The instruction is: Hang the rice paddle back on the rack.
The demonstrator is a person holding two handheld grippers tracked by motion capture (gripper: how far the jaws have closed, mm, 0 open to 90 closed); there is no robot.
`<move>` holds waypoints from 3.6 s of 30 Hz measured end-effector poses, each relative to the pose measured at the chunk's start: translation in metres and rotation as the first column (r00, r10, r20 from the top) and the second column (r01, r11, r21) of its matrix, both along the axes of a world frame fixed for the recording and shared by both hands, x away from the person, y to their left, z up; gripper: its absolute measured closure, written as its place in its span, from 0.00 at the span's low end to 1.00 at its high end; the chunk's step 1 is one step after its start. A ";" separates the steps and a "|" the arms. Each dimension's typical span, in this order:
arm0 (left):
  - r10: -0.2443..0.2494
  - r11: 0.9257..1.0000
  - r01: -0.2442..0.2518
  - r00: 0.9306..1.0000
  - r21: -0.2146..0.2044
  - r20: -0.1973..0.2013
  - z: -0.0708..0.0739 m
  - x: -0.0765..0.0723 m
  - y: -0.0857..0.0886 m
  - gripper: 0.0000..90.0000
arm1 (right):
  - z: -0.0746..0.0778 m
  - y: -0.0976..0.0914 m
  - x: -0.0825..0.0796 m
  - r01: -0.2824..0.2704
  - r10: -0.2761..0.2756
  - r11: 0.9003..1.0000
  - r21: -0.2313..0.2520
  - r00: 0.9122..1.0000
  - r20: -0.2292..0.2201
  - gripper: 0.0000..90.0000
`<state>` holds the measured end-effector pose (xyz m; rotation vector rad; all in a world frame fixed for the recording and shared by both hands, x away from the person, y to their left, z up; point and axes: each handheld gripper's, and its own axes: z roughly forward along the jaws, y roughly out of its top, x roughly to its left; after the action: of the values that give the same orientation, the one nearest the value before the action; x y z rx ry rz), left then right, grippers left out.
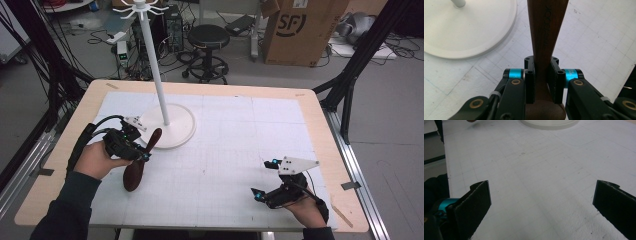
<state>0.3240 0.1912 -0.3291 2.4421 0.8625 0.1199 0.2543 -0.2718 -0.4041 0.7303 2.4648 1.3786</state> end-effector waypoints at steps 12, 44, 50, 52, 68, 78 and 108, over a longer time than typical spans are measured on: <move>0.019 0.995 -0.013 0.998 -0.103 0.060 0.020 -0.006 0.021 0.87 | 0.000 0.000 0.000 -0.003 0.003 1.000 -0.003 1.000 -0.001 0.00; 0.041 0.948 0.007 0.989 -0.319 0.142 0.062 0.000 0.050 0.87 | -0.001 0.003 0.001 -0.015 0.015 1.000 -0.014 1.000 -0.003 0.00; 0.041 0.939 0.008 0.990 -0.344 0.134 0.071 0.002 0.055 0.87 | -0.001 0.003 0.002 -0.014 0.014 1.000 -0.012 1.000 -0.001 0.00; 0.048 0.935 0.001 0.990 -0.354 0.132 0.074 0.003 0.057 0.87 | -0.001 0.003 0.002 -0.013 0.013 1.000 -0.010 1.000 -0.005 0.00; 0.092 0.936 -0.029 0.982 -0.350 0.165 0.119 0.013 0.066 0.87 | -0.002 0.003 0.002 -0.012 0.012 1.000 -0.015 1.000 -0.008 0.00; 0.126 0.930 -0.057 0.977 -0.364 0.170 0.139 0.020 0.068 0.87 | -0.002 0.002 0.003 -0.011 0.011 1.000 -0.011 1.000 -0.006 0.00; 0.171 0.934 -0.096 0.966 -0.344 0.195 0.186 0.042 0.056 0.87 | -0.001 -0.001 0.002 -0.004 0.004 1.000 -0.011 1.000 -0.004 0.00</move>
<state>0.3661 0.2473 -0.1431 2.0107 0.8706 0.2708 0.2566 -0.2726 -0.4048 0.7271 2.4760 1.3648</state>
